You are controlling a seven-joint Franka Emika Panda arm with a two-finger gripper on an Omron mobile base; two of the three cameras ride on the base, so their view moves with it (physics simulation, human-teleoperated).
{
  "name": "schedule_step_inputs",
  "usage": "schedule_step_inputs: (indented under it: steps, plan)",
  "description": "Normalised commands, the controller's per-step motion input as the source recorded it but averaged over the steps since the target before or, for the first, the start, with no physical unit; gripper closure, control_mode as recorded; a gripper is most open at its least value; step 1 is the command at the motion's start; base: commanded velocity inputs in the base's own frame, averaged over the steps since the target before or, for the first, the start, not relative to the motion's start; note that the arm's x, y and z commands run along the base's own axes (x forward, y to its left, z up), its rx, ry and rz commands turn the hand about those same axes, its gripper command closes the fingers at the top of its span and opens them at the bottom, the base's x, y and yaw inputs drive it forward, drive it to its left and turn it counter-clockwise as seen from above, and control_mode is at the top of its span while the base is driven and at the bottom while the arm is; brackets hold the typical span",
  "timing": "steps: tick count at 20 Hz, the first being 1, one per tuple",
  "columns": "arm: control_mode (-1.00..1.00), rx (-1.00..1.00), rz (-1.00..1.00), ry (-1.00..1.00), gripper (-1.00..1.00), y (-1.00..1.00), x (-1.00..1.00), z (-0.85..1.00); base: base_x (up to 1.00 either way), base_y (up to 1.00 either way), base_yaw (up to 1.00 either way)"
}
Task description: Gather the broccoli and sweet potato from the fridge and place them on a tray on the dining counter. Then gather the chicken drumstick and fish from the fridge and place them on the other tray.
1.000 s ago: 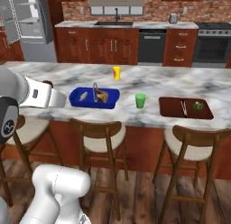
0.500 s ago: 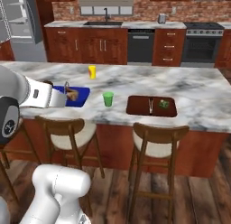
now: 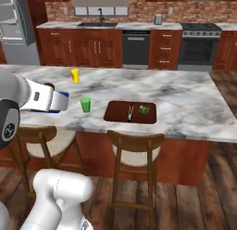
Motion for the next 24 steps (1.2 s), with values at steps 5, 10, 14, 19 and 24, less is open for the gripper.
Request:
schedule_step_inputs:
  steps: [5,10,14,19,24]
  plan:
    - [1.0,0.0,0.0,0.0,1.0,0.0,0.0,0.0,0.42,-0.57,0.01]
    - [1.0,0.0,0.0,0.0,1.0,0.0,0.0,0.0,0.41,-0.22,0.01]
    - [1.0,0.0,0.0,0.0,1.0,0.0,0.0,0.0,0.45,0.0,0.01]
    - [1.0,0.0,0.0,0.0,1.0,0.0,0.0,0.0,0.5,-0.05,0.03]
    - [1.0,0.0,0.0,0.0,1.0,0.0,0.0,0.0,0.38,-0.17,0.02]
